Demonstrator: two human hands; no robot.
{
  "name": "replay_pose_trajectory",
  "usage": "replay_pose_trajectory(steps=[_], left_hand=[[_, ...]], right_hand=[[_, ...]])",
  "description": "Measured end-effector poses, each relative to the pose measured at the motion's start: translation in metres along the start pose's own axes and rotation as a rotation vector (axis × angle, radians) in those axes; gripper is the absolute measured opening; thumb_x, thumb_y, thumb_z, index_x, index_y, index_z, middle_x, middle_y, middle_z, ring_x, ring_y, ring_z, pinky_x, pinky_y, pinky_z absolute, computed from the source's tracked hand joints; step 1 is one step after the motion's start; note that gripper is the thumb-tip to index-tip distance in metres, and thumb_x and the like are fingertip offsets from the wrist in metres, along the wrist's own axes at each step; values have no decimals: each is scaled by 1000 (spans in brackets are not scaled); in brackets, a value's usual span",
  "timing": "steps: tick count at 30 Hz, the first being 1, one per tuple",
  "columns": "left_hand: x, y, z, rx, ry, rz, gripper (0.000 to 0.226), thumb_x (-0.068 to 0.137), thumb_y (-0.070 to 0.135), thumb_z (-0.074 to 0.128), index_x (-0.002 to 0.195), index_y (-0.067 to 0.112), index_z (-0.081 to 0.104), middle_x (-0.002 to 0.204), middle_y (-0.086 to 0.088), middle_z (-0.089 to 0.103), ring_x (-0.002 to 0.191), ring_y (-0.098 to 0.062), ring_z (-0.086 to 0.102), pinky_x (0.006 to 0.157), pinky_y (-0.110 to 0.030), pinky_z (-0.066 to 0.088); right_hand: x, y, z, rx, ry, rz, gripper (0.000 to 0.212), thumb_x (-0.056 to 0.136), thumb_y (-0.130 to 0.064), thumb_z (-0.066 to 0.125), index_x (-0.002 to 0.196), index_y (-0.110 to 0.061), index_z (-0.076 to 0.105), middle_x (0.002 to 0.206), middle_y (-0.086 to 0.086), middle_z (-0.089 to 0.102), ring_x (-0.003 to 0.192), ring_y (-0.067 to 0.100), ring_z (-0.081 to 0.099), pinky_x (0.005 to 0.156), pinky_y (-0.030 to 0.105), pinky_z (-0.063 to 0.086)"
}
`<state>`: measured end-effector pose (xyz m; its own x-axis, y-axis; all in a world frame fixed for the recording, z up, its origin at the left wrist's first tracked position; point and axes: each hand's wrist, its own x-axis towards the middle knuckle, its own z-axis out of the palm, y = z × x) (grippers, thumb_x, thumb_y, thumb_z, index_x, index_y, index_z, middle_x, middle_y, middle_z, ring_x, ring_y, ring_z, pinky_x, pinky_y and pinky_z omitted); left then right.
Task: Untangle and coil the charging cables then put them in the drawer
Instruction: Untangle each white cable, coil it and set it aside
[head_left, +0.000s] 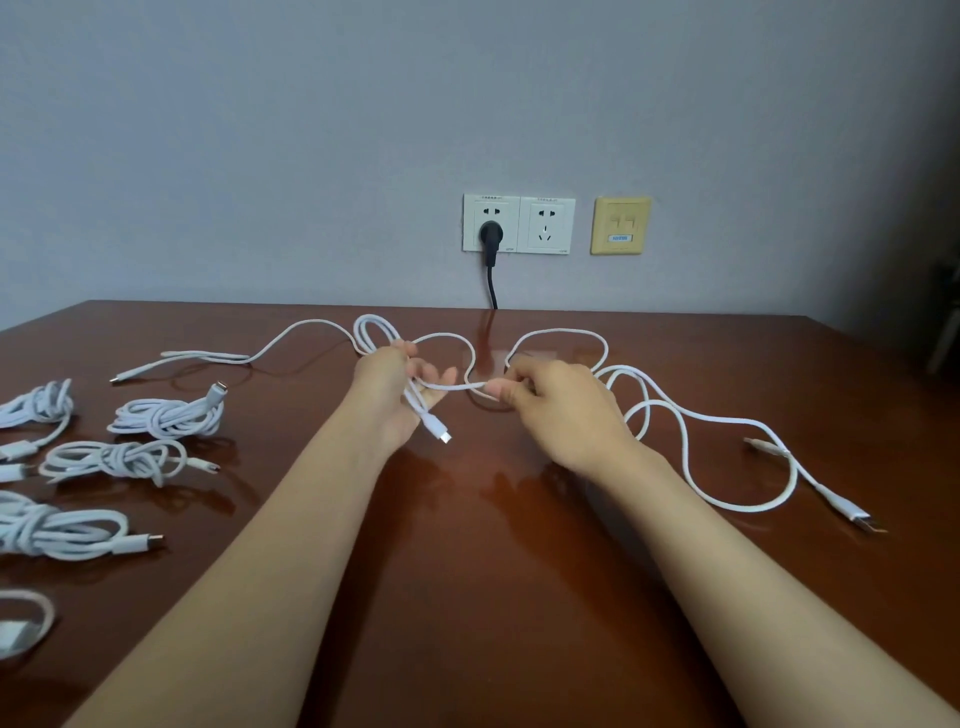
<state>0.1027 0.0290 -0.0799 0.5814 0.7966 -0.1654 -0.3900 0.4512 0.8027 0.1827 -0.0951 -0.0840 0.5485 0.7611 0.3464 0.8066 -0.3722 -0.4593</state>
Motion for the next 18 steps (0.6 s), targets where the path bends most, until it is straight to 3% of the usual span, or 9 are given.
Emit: replay_pose_trajectory(steps=[1, 3, 7, 12, 15, 18], left_hand=[[1, -1, -1, 15, 13, 0, 32, 100, 5, 23, 73, 9, 40, 37, 3, 29, 28, -6, 33, 44, -20, 48], [2, -2, -1, 71, 32, 0, 33, 101, 8, 26, 71, 10, 40, 45, 3, 29, 23, -4, 24, 33, -10, 34], [-3, -4, 4, 246, 15, -21, 30, 100, 9, 26, 73, 13, 39, 62, -1, 35, 23, -4, 21, 31, -8, 22], [-6, -8, 5, 363, -25, -12, 33, 103, 23, 29, 73, 15, 39, 58, 2, 27, 23, -3, 19, 29, -10, 18], [-6, -12, 6, 421, -38, -13, 35, 102, 32, 32, 74, 14, 41, 55, 1, 32, 23, -4, 23, 30, -9, 21], [-6, -16, 7, 459, -93, -8, 39, 101, 37, 33, 72, 13, 44, 47, 2, 33, 28, -6, 24, 32, -9, 22]], right_hand=[[1, 0, 0, 41, 32, -2, 29, 95, -34, 48, 68, -23, 44, 71, -4, 48, 80, 21, 43, 64, 30, 27], [2, -2, 1, 88, 102, -57, 17, 95, -24, 47, 78, -22, 48, 75, -3, 49, 80, 20, 44, 64, 30, 27], [2, -1, 1, 109, 186, -207, 12, 92, -17, 53, 86, -15, 63, 77, -4, 43, 75, 15, 43, 65, 29, 28], [3, -1, 0, 214, 87, -299, 10, 88, -16, 60, 83, -16, 69, 73, -9, 36, 72, 7, 43, 68, 28, 32], [2, -7, -1, 285, 33, -319, 11, 87, -17, 63, 80, -24, 68, 75, -5, 38, 74, 12, 45, 70, 29, 36], [-1, -10, -1, 328, 10, -315, 6, 86, -21, 64, 82, -23, 67, 72, -7, 39, 67, 7, 41, 67, 27, 34]])
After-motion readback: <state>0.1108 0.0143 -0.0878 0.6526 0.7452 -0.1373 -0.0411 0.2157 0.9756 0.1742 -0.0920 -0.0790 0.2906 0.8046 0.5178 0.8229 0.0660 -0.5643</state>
